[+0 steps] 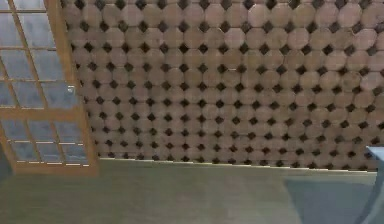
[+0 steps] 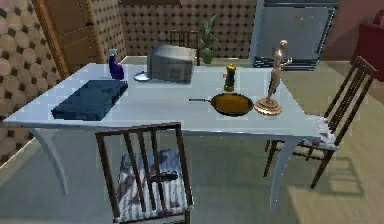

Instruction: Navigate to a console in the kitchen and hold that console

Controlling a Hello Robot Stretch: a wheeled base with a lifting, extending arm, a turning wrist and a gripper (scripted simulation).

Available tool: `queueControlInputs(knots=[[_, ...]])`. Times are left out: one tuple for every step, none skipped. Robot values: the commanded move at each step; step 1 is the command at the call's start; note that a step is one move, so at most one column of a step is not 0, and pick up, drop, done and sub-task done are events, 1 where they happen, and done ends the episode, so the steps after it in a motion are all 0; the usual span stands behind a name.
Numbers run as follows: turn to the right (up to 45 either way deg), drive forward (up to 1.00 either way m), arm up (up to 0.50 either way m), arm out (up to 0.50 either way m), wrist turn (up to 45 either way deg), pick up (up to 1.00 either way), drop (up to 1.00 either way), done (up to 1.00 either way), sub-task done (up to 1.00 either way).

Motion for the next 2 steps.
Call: queueControlInputs(knots=[[-24.0,0.0,0.0,0.0,0.0,0.0,0.0,0.0,0.0],[45.0,0.0,0.0,0.0,0.0,0.0,0.0,0.0,0.0]])
